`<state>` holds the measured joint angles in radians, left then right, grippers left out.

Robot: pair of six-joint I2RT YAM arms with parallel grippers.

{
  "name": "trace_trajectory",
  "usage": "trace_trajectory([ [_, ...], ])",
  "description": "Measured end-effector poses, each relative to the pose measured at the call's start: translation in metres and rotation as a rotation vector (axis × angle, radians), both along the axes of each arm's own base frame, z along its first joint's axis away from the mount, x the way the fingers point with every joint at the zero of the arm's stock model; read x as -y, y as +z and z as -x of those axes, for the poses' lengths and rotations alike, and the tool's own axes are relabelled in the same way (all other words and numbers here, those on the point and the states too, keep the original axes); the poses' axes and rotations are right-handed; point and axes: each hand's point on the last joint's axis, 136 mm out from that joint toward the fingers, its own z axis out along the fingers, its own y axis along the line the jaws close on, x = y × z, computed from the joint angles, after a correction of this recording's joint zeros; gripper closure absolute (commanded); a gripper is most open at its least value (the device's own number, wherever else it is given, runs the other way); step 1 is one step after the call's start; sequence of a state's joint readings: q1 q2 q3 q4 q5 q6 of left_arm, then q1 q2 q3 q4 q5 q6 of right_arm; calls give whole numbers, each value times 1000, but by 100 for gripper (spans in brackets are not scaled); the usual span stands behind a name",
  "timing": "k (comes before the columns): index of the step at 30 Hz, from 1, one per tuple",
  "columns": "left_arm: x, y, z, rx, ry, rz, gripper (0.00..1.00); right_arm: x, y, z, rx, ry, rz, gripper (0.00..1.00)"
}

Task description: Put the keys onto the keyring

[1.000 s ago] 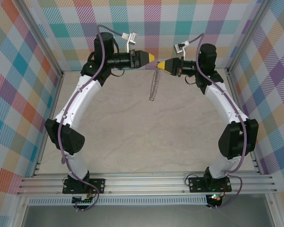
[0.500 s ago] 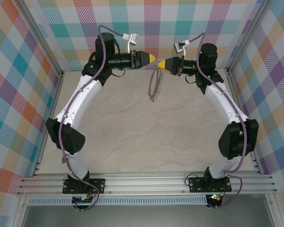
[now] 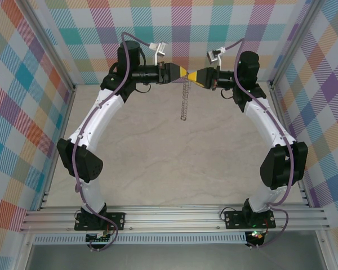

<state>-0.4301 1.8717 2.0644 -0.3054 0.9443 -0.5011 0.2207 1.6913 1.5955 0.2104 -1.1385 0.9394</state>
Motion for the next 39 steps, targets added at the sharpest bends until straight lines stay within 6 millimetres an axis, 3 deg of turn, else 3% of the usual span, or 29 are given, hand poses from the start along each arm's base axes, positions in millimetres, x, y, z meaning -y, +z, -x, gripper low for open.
trace_trajectory([
  [20, 5, -7, -2, -2, 0, -19, 66, 1, 3, -1, 7, -3, -6, 100],
  [26, 6, -10, -3, -12, -3, -23, 83, 1, 3, -1, 8, -3, -7, 100],
  [34, 10, -9, -1, -8, -18, -18, 100, 2, 4, 0, 17, 1, -8, 100],
  [36, 10, -8, 0, -9, -18, -17, 100, 3, 5, 0, 21, 3, -9, 100],
  [39, 11, -8, -2, -22, -5, -16, 100, 4, 4, -1, 19, -2, -9, 81],
])
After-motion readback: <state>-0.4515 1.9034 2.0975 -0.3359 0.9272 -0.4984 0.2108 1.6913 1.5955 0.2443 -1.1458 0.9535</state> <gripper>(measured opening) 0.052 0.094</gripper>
